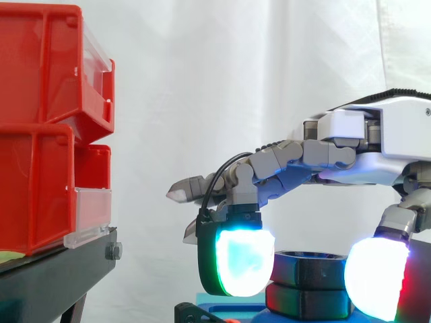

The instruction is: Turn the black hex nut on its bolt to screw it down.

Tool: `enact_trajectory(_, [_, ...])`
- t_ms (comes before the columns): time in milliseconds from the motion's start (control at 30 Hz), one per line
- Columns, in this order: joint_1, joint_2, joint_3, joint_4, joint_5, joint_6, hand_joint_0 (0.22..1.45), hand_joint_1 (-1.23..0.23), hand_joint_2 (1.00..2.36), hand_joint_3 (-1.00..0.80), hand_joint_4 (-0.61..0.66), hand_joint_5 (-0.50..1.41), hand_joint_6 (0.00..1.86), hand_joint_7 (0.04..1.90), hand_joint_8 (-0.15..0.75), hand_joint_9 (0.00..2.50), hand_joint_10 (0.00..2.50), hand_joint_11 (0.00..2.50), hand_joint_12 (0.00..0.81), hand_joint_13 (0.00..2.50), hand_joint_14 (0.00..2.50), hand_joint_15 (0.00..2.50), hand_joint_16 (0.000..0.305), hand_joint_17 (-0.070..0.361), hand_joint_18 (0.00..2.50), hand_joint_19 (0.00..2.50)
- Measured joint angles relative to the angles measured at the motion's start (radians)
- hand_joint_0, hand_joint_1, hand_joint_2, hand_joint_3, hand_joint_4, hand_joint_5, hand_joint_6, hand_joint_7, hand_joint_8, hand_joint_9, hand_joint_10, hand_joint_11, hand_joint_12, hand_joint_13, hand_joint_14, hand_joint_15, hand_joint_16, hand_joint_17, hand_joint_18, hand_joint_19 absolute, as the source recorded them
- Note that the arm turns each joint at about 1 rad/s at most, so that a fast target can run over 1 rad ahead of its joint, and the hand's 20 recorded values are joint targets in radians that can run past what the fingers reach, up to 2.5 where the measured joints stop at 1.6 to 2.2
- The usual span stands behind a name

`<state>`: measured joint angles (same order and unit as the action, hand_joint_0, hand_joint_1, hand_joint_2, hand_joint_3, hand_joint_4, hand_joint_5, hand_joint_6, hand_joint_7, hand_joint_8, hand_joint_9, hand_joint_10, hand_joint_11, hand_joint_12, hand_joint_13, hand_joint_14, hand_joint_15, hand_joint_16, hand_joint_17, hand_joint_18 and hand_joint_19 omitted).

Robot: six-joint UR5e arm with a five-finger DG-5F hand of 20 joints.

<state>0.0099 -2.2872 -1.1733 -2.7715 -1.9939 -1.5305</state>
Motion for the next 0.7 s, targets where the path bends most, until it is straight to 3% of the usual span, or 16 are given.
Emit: enact_trajectory(700, [0.0,-0.001,-0.006,0.011,0.006,-0.001,0.45,-0.54,1.0,-0.5,0.33,-0.11,0.51,1.26,0.326,0.58,0.0,0.16,0.396,0.23,0.0,0.0,0.059,0.133,0.3,0.14])
